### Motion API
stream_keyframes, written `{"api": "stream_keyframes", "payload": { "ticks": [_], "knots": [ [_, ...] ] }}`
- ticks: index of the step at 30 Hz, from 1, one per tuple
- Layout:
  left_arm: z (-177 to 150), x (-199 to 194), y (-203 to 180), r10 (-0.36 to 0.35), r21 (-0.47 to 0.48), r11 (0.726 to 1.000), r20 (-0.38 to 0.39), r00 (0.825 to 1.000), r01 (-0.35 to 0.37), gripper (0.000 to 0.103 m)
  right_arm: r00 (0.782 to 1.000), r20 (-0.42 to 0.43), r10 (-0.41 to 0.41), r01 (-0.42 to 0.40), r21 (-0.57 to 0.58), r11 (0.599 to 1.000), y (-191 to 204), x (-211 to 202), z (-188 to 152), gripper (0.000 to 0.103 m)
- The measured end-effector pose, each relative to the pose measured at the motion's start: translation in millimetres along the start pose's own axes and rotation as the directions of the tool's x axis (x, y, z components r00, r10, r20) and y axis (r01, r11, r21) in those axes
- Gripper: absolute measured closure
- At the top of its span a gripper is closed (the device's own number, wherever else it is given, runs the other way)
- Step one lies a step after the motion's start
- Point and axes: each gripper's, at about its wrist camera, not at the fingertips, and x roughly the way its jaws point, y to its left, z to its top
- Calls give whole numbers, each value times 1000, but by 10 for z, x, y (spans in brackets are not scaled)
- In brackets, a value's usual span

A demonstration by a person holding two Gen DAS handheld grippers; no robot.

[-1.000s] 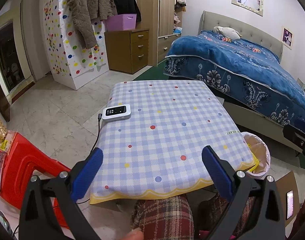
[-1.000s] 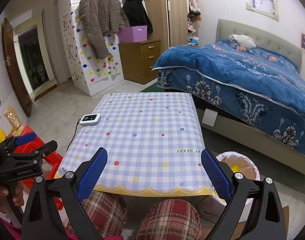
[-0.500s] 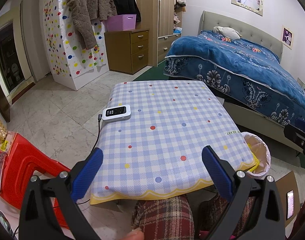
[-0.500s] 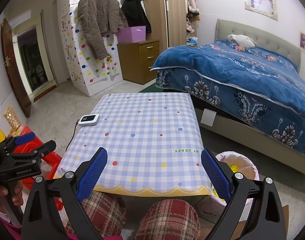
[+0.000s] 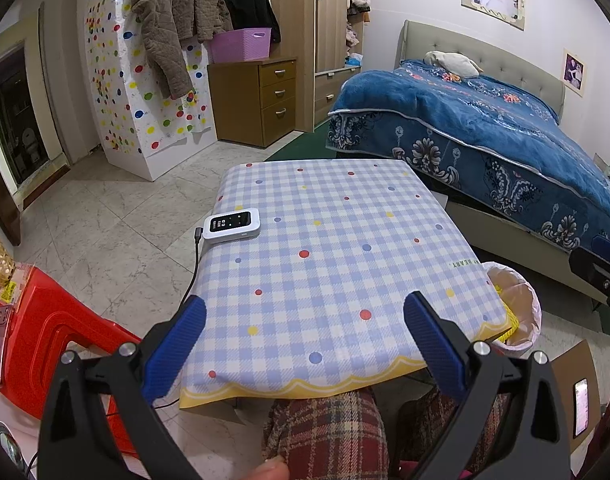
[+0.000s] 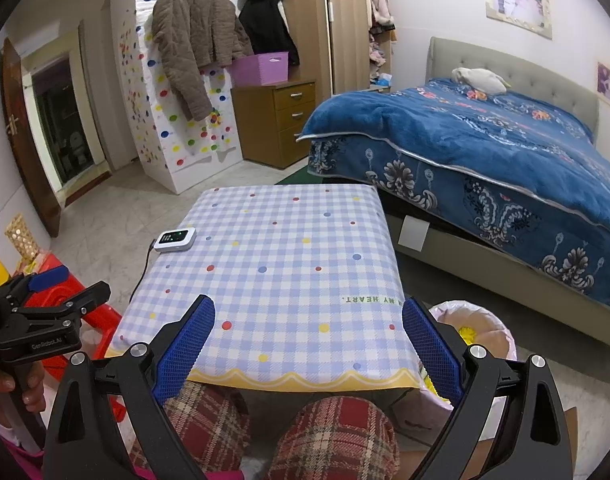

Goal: Collect trash

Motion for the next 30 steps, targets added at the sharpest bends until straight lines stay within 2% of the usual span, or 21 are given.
{"api": "stream_keyframes", "payload": {
  "ticks": [30],
  "knots": [
    [-8, 13, -5, -1, 0, 1000, -8, 1000, 1, 7, 1000, -12, -5, 5, 14, 1000, -2, 37, -44, 10]
  ]
}}
